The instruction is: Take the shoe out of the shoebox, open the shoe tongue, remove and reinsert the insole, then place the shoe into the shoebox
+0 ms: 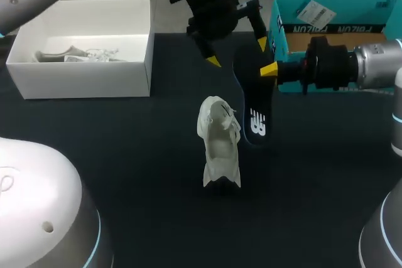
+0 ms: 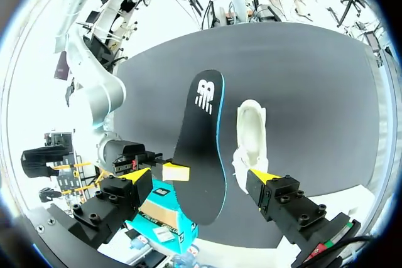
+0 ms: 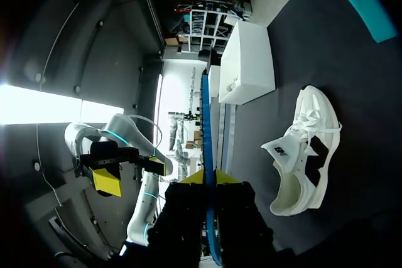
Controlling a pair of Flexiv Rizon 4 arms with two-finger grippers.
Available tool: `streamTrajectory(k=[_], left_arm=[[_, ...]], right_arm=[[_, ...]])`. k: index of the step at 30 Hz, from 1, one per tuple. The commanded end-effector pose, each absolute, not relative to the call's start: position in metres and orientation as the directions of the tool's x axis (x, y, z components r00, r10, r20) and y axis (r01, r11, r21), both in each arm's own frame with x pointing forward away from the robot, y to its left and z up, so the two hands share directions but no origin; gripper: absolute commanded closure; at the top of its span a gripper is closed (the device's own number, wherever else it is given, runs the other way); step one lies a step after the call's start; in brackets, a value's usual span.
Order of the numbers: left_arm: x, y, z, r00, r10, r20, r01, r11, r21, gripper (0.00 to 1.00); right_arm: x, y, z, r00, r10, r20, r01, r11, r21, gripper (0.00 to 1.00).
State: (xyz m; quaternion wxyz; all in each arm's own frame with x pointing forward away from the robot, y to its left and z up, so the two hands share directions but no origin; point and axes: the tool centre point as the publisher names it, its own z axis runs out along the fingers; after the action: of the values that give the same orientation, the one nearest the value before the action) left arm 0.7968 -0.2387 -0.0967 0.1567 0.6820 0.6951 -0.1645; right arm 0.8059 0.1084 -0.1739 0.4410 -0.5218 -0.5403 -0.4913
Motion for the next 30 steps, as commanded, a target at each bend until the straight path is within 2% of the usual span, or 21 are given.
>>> streamTrajectory(k=[1,16,30], left_arm=[[0.793,-0.226,-0.096,-0.019,0.756,-0.655,1.000,0.017,-0.009,0.00],[0.793,-0.219,-0.076,-0.050,0.552,-0.832,0.998,0.057,-0.022,0.00],[0.793,-0.219,-0.076,-0.055,0.552,-0.832,0.998,0.059,-0.027,0.00]], right_arm=[[0.804,0.108,-0.172,-0.064,0.133,0.989,0.997,-0.029,0.069,1.00],[0.801,0.108,-0.173,-0.060,0.133,0.989,0.997,-0.033,0.065,1.00],[0.797,0.105,-0.174,-0.059,0.130,0.990,0.997,-0.043,0.065,1.00]])
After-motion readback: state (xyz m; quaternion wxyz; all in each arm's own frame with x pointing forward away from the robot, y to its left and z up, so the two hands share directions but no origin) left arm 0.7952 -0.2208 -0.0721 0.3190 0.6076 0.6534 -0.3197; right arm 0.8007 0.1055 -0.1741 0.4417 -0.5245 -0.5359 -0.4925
